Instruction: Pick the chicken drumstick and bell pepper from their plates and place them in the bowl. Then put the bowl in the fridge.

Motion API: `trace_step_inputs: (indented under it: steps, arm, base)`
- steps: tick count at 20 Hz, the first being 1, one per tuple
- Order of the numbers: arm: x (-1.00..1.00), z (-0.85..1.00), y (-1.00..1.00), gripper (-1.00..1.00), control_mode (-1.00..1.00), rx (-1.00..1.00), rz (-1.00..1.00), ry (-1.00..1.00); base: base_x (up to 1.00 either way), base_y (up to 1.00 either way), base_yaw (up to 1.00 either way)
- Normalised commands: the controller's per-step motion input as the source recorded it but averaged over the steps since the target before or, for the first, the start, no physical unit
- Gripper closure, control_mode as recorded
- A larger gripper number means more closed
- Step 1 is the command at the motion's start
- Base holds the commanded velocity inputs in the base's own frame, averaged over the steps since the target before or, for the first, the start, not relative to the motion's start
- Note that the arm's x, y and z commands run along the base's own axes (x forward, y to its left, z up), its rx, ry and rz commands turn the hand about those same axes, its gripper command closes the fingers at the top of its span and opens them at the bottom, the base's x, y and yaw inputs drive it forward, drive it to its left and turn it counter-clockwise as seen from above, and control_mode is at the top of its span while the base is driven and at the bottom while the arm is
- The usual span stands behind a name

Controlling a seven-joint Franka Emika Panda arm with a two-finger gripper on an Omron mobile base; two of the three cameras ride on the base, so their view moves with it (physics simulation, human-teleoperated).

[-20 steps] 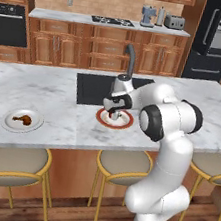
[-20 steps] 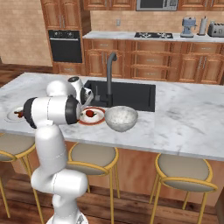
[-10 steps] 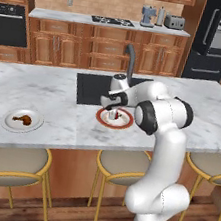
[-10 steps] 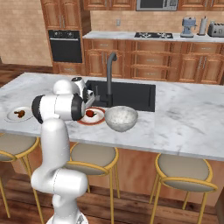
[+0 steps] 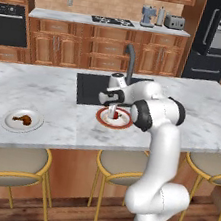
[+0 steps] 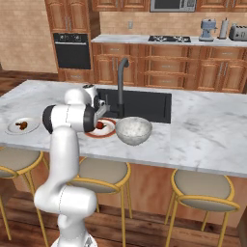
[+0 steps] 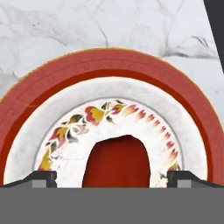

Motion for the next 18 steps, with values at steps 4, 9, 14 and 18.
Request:
trace_step_inputs:
  steps: [4,9,14,18]
  arm:
    - [0.28,-0.15,0.00,-1.00,-1.00,0.00,0.00,0.00]
    - [0.14,-0.20,0.00,-1.00,-1.00,0.00,0.00,0.07]
    - [0.00,-0.23,0.00,-1.00,-1.00,0.00,0.00,0.03]
    - [0.00,-0.17,-0.01,-1.00,-1.00,0.00,0.00,0.01]
  base:
    - [0.00,0.00,0.00]
    - [0.00,0.00,0.00]
    - [0.00,0.00,0.00]
    - [0.00,0.00,0.00]
